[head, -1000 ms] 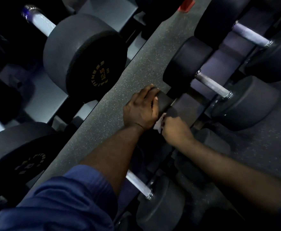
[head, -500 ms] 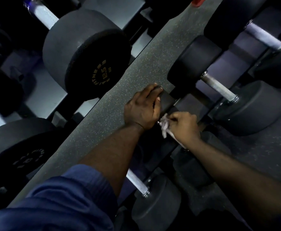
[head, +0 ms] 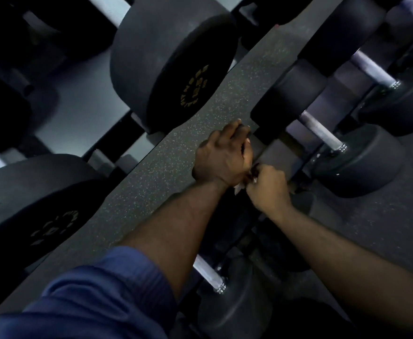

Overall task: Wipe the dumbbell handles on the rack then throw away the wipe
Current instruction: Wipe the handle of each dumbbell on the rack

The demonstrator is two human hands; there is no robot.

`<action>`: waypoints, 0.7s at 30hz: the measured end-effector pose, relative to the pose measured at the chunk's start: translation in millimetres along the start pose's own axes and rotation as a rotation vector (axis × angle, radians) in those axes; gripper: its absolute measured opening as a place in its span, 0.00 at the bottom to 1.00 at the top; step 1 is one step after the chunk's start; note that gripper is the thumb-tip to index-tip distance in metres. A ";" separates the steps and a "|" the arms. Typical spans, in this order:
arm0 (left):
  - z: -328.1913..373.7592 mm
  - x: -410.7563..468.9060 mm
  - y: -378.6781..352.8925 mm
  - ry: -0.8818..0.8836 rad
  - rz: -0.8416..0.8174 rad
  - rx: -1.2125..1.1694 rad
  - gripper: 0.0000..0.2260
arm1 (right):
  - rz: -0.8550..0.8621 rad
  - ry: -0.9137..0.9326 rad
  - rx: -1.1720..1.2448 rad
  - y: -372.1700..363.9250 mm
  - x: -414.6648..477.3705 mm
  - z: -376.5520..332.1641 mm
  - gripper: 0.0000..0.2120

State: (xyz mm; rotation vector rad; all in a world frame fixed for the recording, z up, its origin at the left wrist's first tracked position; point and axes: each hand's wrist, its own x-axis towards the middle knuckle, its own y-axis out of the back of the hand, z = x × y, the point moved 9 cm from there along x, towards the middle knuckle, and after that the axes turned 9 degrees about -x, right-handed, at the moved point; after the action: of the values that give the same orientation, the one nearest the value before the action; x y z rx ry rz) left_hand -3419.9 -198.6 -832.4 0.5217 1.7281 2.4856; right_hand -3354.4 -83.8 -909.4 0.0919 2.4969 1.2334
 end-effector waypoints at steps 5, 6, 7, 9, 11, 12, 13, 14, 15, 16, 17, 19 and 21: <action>1.1 -0.4 1.6 0.011 0.033 -0.020 0.18 | -0.017 0.103 -0.247 -6.5 -11.4 -4.7 0.05; 1.5 0.4 1.2 0.017 0.032 -0.012 0.18 | -0.027 0.119 -0.273 -7.9 -10.9 -5.9 0.07; 1.1 0.0 -0.1 0.017 0.026 -0.004 0.19 | -0.049 0.146 -0.310 -11.4 -11.6 -8.3 0.08; 5.1 -0.7 -0.2 -0.020 0.023 -0.006 0.19 | -0.084 0.215 -0.389 -14.8 -15.3 -9.2 0.10; 11.1 -1.7 0.5 -0.098 0.005 0.008 0.20 | -0.068 0.250 -0.422 -12.6 -21.8 -11.4 0.09; 15.4 -4.3 0.1 -0.140 0.003 0.027 0.20 | -0.041 0.253 -0.426 -8.5 -27.5 -8.6 0.09; 16.9 -5.3 0.6 -0.161 0.002 0.037 0.21 | -0.030 0.252 -0.441 -6.8 -32.7 -3.9 0.09; 17.0 -5.3 1.8 -0.170 0.017 0.039 0.21 | -0.002 0.269 -0.469 -4.6 -36.5 -0.5 0.09; 15.1 -5.8 2.5 -0.164 0.032 0.031 0.22 | 0.010 0.299 -0.507 -6.0 -37.3 -1.1 0.09; 14.2 -7.2 3.5 -0.165 0.049 0.020 0.22 | 0.008 0.358 -0.570 -10.6 -37.3 -5.9 0.09; 15.4 -9.5 4.1 -0.180 0.058 0.018 0.22 | -0.005 0.432 -0.641 -19.7 -37.2 -12.9 0.10; 17.2 -9.6 5.6 -0.183 0.033 0.019 0.21 | -0.035 0.511 -0.648 -32.1 -33.1 -27.5 0.12; 17.8 -12.2 9.1 -0.150 0.023 0.020 0.20 | -0.039 0.476 -0.591 -29.5 -30.2 -29.7 0.12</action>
State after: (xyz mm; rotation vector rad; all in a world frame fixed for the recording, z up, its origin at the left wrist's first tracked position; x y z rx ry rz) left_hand -3401.6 -189.0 -821.4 0.7138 1.7013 2.3777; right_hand -3333.4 -130.9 -907.3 -0.4421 2.3436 2.1152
